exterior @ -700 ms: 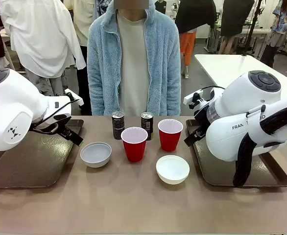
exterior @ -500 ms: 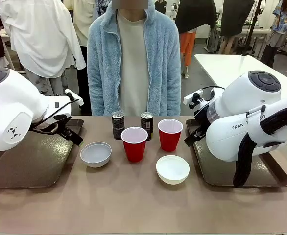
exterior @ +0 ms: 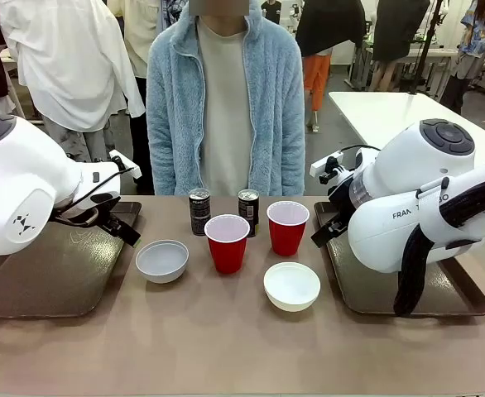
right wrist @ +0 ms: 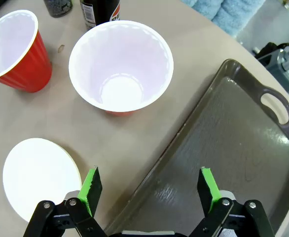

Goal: Prepare tableware on both trays.
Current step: Pick up a Picnic Bowl from the table and place it on a Handle tray.

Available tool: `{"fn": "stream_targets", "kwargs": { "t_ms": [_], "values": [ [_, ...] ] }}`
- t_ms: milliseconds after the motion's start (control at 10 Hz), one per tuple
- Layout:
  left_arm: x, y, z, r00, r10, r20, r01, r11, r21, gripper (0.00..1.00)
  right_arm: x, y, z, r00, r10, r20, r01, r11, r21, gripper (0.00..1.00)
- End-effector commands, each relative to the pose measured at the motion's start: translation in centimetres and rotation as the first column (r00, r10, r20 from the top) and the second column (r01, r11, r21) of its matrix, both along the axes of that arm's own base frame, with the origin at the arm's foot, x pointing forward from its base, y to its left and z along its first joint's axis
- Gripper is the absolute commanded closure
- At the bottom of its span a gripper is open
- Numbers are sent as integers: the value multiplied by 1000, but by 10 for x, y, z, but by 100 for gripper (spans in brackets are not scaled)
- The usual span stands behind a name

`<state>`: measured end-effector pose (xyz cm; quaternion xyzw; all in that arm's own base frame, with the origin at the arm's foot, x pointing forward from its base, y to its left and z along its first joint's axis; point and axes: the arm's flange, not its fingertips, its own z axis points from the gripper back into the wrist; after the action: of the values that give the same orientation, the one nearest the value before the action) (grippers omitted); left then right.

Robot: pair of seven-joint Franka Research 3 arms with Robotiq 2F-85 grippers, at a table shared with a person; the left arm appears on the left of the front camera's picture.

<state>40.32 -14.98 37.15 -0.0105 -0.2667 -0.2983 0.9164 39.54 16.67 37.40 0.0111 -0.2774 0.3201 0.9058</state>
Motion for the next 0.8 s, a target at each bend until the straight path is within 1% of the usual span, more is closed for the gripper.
{"fn": "stream_targets", "kwargs": {
  "t_ms": [0, 400, 500, 600, 700],
  "values": [
    [0, 0, 0, 1000, 0, 0, 0, 1000, 0, 0, 0, 0, 0, 1000, 0, 0, 0, 1000, 0, 0],
    [0, 0, 0, 1000, 0, 0, 0, 1000, 0, 0, 0, 0, 0, 1000, 0, 0, 0, 1000, 0, 0],
    [0, 0, 0, 1000, 0, 0, 0, 1000, 0, 0, -6, -1, 0, 996, -29, -88, 29, 1000, -8, 0],
    [-39, 0, 13, 999, -44, -27, 45, 998, 33, 0, -48, 8, 13, 992, 43, -116, -46, 999, -25, 0],
    [-83, 12, 32, 994, -76, -74, 78, 996, 36, 0, -93, 0, 33, 990, 44, -136, -47, 999, -20, 0]
  ]
}}
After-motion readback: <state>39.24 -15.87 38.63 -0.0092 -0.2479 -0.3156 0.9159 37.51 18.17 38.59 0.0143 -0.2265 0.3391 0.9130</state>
